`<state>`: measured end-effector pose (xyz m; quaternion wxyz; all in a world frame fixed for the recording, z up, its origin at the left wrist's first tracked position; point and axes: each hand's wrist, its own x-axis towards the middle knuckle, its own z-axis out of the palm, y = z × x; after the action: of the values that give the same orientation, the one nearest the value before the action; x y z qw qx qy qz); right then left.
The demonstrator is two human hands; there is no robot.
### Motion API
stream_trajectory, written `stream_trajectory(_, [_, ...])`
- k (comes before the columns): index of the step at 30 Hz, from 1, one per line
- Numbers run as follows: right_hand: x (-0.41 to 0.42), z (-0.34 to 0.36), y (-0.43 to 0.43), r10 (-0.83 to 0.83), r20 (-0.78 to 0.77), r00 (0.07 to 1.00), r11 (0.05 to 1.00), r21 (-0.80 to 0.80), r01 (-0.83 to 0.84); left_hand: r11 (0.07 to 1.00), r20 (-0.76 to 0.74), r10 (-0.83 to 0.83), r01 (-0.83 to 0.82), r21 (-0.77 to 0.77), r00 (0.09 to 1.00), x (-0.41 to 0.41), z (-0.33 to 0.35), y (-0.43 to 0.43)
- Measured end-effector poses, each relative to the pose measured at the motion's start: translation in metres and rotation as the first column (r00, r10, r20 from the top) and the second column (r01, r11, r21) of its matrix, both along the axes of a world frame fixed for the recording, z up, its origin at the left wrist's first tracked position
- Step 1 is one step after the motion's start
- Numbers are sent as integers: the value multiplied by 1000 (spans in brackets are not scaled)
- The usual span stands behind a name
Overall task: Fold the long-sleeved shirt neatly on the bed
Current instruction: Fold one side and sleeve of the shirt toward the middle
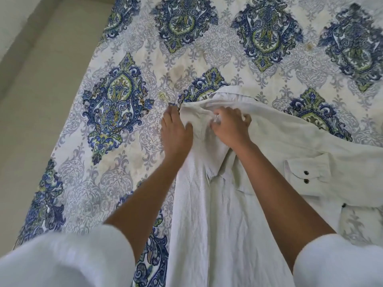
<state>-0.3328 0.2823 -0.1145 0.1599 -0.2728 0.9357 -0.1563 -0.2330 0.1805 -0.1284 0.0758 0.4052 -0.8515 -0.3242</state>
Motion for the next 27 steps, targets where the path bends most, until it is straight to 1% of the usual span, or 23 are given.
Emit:
stream_trajectory(2, [9,-8,16,66,-55,996,991,120,-59,982,66,-173,177,-62,983,33,-8,34])
stream_trajectory(3, [13,-12,24,61,-89,994,989,139,-49,960,120,-258,269,-80,959,52,-17,49])
stream_trajectory(4, [17,-14,32,37,-126,991,992,123,-21,936,164,-316,336,-109,934,71,-26,62])
stream_trajectory(5, [23,-14,38,14,-190,982,997,76,1,920,190,-337,366,-140,922,88,-33,73])
stream_trajectory(6, [32,-15,42,8,-297,955,1000,2,-7,915,193,-333,366,-170,923,105,-38,84])
stream_trajectory(7, [44,-15,46,21,-404,914,996,-66,-52,911,195,-334,369,-183,922,120,-40,95])
stream_trajectory(8, [60,-16,50,58,-473,879,985,-117,-128,900,201,-351,389,-199,915,133,-43,106])
stream_trajectory(9, [77,-20,54,120,-499,858,967,-139,-216,877,221,-389,433,-209,894,144,-45,118])
stream_trajectory(10, [92,-25,58,183,-487,854,951,-131,-278,842,253,-440,494,-217,861,153,-49,127])
stream_trajectory(11, [103,-29,63,212,-455,865,949,-117,-294,806,287,-485,549,-222,826,161,-51,135])
stream_trajectory(12, [109,-30,68,190,-416,889,960,-109,-256,776,309,-517,590,-224,798,166,-51,140])
stream_trajectory(14, [109,-28,77,24,-335,942,986,-150,-78,751,323,-537,617,-238,779,168,-47,138])
stream_trajectory(16, [103,-20,87,-160,-290,944,971,-216,98,765,314,-512,590,-257,800,160,-38,130])
stream_trajectory(18, [91,-11,103,-308,-215,927,935,-248,253,793,247,-492,546,-269,835,142,-24,120])
stream_trajectory(19, [83,-9,113,-370,-180,911,918,-218,330,800,203,-495,534,-273,845,130,-18,116])
stream_trajectory(20, [75,-7,122,-426,-156,891,903,-141,406,801,164,-506,532,-274,846,117,-11,111])
stream_trajectory(22, [60,-6,143,-522,-117,845,840,103,533,784,121,-549,559,-269,827,89,0,107])
stream_trajectory(23, [56,-6,152,-552,-95,829,801,216,558,770,118,-568,577,-274,814,75,5,106])
stream_trajectory(24, [53,-8,160,-565,-72,822,776,293,558,750,126,-589,598,-283,798,63,9,106])
stream_trajectory(25, [51,-12,164,-556,-55,829,772,335,540,727,139,-609,619,-296,781,54,12,106])
stream_trajectory(27, [47,-17,175,-504,-76,861,800,336,498,696,134,-635,638,-330,761,40,18,110])
